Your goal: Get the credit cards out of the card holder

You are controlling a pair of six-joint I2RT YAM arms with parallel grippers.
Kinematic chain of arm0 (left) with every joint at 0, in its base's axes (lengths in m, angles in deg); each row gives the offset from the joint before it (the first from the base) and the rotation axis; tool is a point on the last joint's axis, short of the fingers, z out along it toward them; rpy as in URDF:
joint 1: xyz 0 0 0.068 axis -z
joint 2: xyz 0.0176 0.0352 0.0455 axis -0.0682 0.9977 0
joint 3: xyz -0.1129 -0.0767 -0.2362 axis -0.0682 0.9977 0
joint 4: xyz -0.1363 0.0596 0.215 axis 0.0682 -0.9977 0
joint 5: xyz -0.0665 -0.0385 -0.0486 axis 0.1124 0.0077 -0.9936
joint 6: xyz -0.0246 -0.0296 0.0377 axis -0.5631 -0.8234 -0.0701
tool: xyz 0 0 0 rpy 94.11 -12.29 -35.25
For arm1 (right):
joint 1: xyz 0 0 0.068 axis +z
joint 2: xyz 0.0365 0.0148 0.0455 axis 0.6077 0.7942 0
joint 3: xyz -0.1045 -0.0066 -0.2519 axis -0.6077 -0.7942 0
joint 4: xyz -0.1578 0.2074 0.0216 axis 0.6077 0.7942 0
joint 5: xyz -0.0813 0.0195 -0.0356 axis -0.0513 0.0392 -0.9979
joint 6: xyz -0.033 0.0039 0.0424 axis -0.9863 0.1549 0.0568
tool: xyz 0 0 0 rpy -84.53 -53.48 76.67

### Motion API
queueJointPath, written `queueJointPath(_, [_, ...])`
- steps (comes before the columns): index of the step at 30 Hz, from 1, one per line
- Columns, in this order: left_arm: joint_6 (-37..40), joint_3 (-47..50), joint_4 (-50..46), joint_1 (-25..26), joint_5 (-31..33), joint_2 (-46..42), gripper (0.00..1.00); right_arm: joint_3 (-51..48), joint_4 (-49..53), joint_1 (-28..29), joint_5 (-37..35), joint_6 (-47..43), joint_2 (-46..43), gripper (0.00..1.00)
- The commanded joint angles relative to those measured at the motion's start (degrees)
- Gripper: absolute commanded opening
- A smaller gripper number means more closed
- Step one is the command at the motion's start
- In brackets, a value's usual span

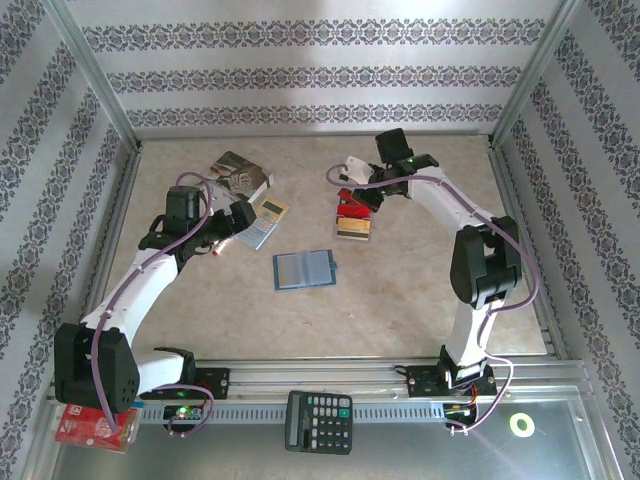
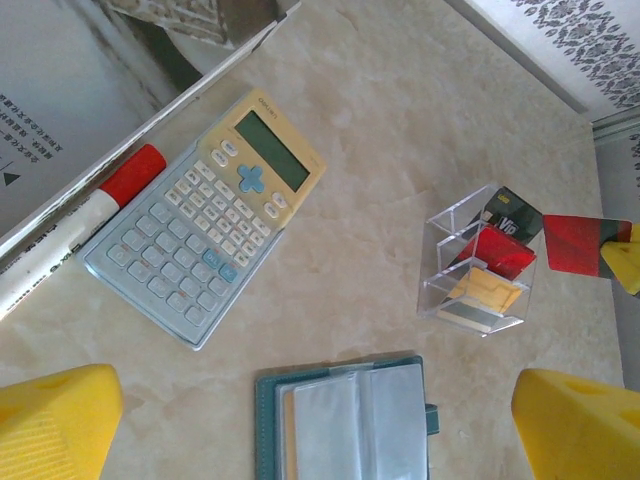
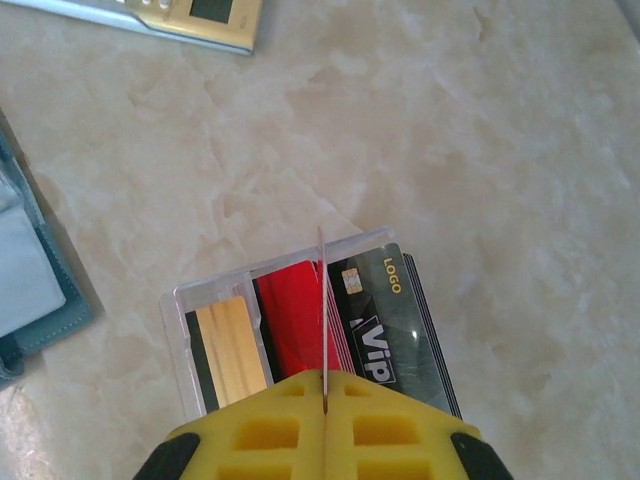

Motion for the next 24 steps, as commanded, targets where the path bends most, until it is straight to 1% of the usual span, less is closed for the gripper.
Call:
queueJointPath(1, [1.0,-2.1,-1.5,-0.6,0.6,0.1,1.00,1.6,1.6,0.6,-1.6,-4.0,1.3,0.00])
queueJointPath(4, [1.5,-2.7,-2.1,-0.6,0.8,0.4,1.00,1.2,1.7,0.5,-2.2,-7.3,1.8,0.00])
queueJointPath(7, [1.8,-3.7,-2.2,-0.6,-0.4,0.7,1.00,0.4,1.0,0.8,-1.9,-10.1,1.6,0.00])
queueJointPath(11, [1.7,-4.3,-1.7,-0.6,-1.7,1.1,1.00,1.7,2.0,0.9,-0.6,-11.1,2.5,0.00])
queueJointPath(18, [1.3,-4.4,-2.2,-0.6,-2.2,1.5,1.00,4.8,6.4,1.3,-0.7,-13.3,5.1,0.00])
queueJointPath(24, [1.8,-5.7,-3.1,-0.6,-2.3,1.8,1.00,5.5,6.2,1.8,-2.5,-13.8,6.3,0.00])
